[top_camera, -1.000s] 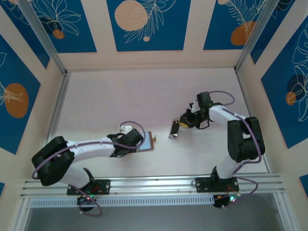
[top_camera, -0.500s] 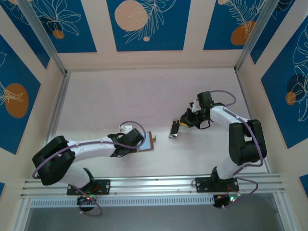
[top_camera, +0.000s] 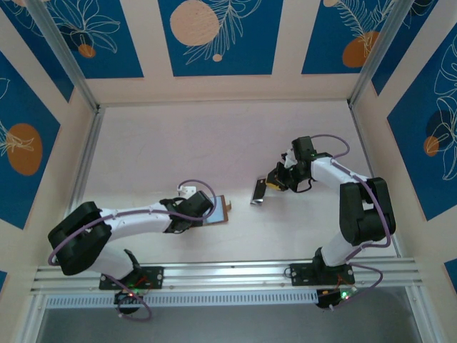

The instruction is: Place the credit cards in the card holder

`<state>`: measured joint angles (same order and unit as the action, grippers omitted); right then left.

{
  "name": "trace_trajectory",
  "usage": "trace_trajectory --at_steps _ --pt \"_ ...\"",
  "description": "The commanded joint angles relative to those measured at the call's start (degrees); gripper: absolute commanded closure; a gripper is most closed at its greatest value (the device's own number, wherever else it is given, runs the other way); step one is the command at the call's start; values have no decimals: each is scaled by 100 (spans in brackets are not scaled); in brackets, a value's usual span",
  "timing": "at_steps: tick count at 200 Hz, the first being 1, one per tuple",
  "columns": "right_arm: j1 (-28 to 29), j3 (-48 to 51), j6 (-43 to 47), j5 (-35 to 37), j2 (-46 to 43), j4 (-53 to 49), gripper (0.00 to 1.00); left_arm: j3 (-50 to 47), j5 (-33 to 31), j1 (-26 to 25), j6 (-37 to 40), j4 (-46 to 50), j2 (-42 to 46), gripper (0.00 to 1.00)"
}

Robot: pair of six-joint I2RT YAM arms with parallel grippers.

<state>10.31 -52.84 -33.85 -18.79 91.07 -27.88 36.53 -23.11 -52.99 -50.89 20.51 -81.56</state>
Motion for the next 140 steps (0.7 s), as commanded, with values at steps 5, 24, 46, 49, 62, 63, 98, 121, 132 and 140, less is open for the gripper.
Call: trace_trajectory --at_steps 5,24,46,49,62,63,98,121,132,140 --pt "100 -11 62 22 40 -130 85 -173 207 -1 -95 339 -249 86" --pt "125 -33 62 26 117 -123 87 -192 182 -2 -96 368 -211 86" --pt "154 -36 62 32 137 -104 87 -186 166 -4 -94 401 -168 86" --pt "150 -38 62 33 138 -104 87 -190 159 -1 -91 401 -167 86" --pt "157 -51 75 31 169 -124 88 -187 146 -1 -91 411 -157 85" --pt "156 -51 73 32 163 -127 88 -189 143 -1 -94 415 -158 85" --pt "199 -102 62 46 66 -186 94 -164 155 -6 -86 412 -185 85" --pt "284 -181 71 262 -98 -427 97 -156 150 -1 -87 425 -193 86" --pt "310 -216 63 372 -186 -547 99 -149 141 -7 -87 440 -173 85" --pt "311 -239 62 417 -240 -610 100 -127 137 -1 -79 466 -155 85"
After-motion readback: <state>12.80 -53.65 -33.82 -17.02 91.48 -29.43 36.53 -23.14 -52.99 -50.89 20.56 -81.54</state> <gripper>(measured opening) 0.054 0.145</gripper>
